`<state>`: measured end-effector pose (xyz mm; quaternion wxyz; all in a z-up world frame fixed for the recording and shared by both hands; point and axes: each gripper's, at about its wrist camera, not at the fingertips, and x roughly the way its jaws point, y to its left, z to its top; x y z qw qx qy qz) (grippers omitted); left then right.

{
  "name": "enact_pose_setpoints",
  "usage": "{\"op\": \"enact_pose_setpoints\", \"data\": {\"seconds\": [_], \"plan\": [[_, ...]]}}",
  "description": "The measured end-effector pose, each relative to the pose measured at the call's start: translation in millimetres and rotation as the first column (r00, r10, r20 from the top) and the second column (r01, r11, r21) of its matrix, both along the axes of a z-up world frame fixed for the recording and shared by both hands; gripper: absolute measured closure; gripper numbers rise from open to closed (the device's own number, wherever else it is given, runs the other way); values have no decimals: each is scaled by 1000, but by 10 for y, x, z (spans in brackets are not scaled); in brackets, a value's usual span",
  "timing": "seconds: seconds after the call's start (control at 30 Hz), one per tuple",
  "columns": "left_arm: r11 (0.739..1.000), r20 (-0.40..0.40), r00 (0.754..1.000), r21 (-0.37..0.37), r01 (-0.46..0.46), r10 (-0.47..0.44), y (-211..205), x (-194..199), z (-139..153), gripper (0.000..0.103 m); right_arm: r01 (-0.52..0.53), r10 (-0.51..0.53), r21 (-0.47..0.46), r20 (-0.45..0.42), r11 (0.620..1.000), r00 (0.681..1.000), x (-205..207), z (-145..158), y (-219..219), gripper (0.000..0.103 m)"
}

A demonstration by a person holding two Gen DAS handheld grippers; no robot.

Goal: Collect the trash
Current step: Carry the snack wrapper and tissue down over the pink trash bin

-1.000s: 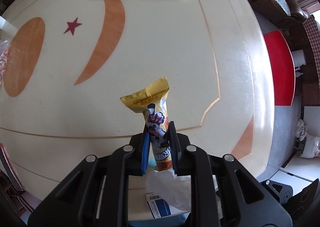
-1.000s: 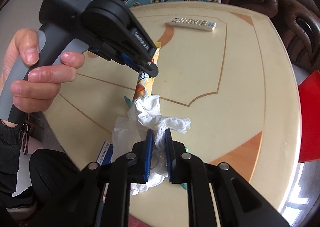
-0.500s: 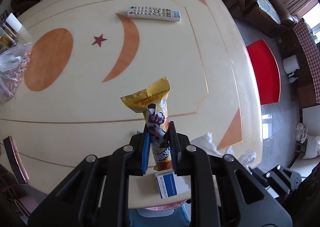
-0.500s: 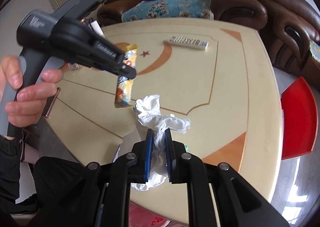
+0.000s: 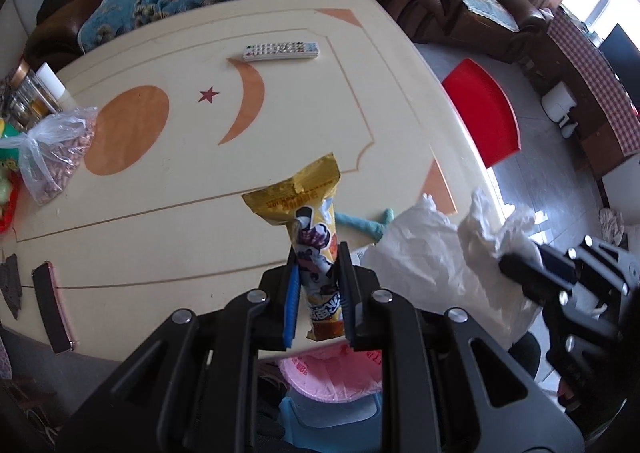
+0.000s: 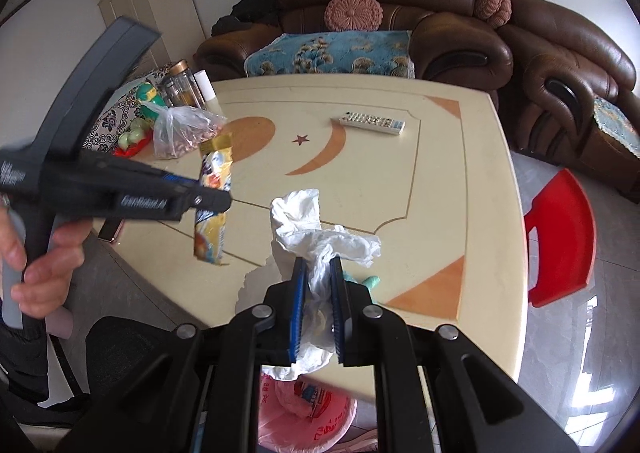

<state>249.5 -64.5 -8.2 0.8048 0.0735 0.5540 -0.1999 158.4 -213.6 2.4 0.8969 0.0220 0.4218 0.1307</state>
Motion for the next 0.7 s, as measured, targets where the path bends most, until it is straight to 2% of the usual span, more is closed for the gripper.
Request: {"op": "enact_pose_setpoints", "data": {"seconds": [0.13,0.33,0.47,0.7], "plan": [[999,91,995,17,37,-38,56,-444,154,85,-1,1,-12,18,1000,1000,-247,104,54,90],[996,168,981,26,90,-93,99,-990,221,85,-12,13,-20,20,1000,1000,-616,137,163,90],[992,196,972,38,123,-128,87,-1273,205,85,-25,25,-28,18,999,1000,-869,116,245,90],[985,195,966,37,167,-171,123,-1611,18,85,-32,32,-25,0,999,999,-1206,-21,321,90]]}}
